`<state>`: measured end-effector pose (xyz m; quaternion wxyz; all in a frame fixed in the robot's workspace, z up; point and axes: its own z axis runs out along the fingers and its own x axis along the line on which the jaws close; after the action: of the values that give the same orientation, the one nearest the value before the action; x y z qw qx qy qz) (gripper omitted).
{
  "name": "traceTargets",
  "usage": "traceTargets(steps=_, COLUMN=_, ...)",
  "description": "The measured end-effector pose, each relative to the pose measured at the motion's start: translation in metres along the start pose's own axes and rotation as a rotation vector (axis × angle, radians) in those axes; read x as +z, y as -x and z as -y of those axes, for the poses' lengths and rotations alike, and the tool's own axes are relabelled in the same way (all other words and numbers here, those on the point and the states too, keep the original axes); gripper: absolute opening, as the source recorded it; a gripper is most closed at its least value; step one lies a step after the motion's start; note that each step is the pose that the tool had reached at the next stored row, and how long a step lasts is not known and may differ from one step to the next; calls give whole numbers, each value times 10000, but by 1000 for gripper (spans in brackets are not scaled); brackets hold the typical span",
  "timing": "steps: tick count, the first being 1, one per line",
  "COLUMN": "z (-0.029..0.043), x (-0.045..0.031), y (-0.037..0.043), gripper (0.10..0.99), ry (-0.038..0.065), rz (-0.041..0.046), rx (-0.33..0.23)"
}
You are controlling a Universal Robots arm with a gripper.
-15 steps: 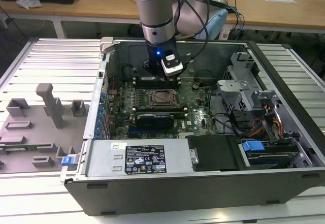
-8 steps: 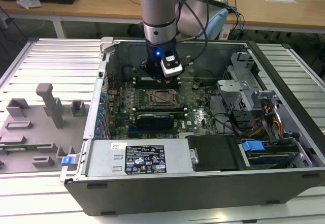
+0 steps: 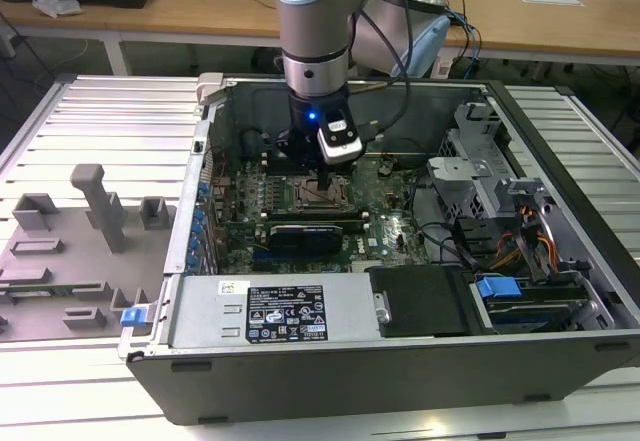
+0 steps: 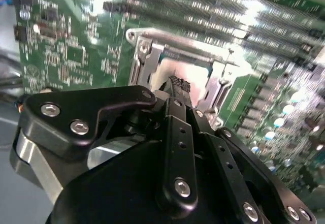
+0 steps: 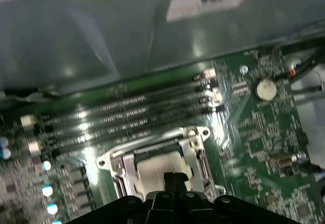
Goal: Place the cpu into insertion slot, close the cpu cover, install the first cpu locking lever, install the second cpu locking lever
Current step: 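Install the first cpu locking lever, then install the second cpu locking lever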
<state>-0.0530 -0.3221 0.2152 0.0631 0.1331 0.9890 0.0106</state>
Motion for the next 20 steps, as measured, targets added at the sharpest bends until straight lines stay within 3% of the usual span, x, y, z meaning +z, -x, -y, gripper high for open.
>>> traceTargets(steps=5, z=9, x=-16, y=4, gripper=106, ry=-20, rz=4, rx=-163)
traceTargets(steps=10, z=4, x=-140, y=20, gripper=106, ry=-17, rz=4, rx=-188)
traceTargets(steps=20, z=3, x=-144, y=20, gripper=106, ry=-16, rz=4, rx=-188)
